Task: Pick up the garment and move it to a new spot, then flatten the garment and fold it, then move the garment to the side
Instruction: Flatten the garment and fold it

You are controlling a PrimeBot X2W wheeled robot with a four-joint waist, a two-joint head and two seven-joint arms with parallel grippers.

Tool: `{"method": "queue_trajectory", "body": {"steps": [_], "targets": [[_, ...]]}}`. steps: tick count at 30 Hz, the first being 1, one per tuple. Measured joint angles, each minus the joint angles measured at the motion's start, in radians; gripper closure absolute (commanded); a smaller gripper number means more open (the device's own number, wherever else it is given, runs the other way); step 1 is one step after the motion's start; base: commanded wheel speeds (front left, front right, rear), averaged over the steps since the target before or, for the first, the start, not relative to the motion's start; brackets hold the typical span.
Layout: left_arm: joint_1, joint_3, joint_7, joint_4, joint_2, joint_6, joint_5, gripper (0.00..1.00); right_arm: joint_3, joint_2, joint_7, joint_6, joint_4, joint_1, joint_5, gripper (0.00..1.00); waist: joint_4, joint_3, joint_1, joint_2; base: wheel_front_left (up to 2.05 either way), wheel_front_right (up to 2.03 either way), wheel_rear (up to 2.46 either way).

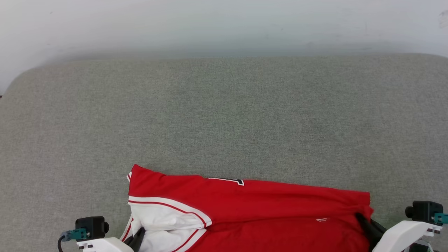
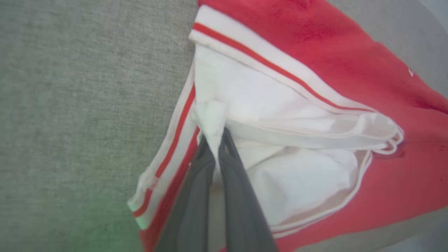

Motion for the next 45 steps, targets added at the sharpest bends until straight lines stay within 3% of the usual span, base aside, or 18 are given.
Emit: {"method": "queue_trajectory", "body": {"steps": [1, 8, 17, 23, 29, 39, 40, 41, 43, 45], "targets": [[-0.004, -0.001, -0.013, 0.007, -0.003, -0.007, 0.007, 0.0, 0.006, -0.001, -0.01, 0.0, -0.004, 0.001, 0.003, 0.0, -0.001, -0.003, 0.0, 0.0, 0.0, 0.0, 0.0], [-0.05, 0.007, -0.137, -0.008, 0.002, -0.015, 0.091, 0.0, 0.024, -0.046, -0.05, -0.001, -0.124, 0.051, -0.004, 0.0, 0.003, -0.031, 0.0001, 0.0, 0.0, 0.0, 0.0], [-0.071, 0.031, -0.328, -0.102, -0.006, 0.053, 0.219, 0.0, -0.097, -0.099, 0.113, -0.001, -0.266, 0.092, -0.021, 0.0, 0.016, -0.064, 0.0002, 0.0, 0.0, 0.0, 0.0], [-0.077, 0.06, -0.392, -0.179, -0.04, 0.117, 0.31, 0.0, -0.16, -0.115, 0.275, -0.001, -0.273, 0.092, -0.041, 0.0, 0.045, -0.06, 0.0002, 0.0, 0.0, 0.0, 0.0], [-0.076, 0.081, -0.402, -0.225, -0.059, 0.14, 0.395, 0.0, -0.11, -0.089, 0.338, -0.001, -0.256, 0.077, -0.056, 0.0, 0.078, -0.036, 0.0003, 0.0, 0.0, 0.0, 0.0], [-0.073, 0.12, -0.403, -0.24, -0.108, 0.124, 0.48, 0.0, -0.043, -0.064, 0.375, -0.001, -0.125, 0.035, -0.056, 0.0, 0.119, 0.006, 0.0002, 0.0, 0.0, 0.0, 0.0], [-0.072, 0.126, -0.403, -0.237, -0.111, 0.124, 0.483, 0.0, -0.039, -0.064, 0.384, -0.001, -0.119, 0.031, -0.049, 0.02, 0.121, 0.007, 0.0002, -0.0001, 0.0, 0.0, 0.0], [-0.07, 0.129, -0.403, -0.231, -0.112, 0.124, 0.489, 0.0, -0.035, -0.064, 0.39, -0.001, -0.116, 0.028, -0.044, 0.52, 0.122, 0.008, 0.0002, -0.0001, 0.0, 0.0, 0.0], [-0.065, 0.134, -0.403, -0.223, -0.118, 0.119, 0.497, 0.0, -0.029, -0.066, 0.391, -0.001, -0.11, 0.026, -0.032, 1.0, 0.122, 0.006, 0.0002, 0.0, 0.0, 0.0, 0.0], [-0.064, 0.141, -0.403, -0.216, -0.126, 0.115, 0.501, 0.0, -0.014, -0.068, 0.389, -0.001, -0.107, 0.025, -0.025, 1.0, 0.12, 0.003, 0.0002, 0.0, 0.0, 0.0, 0.0]]}}
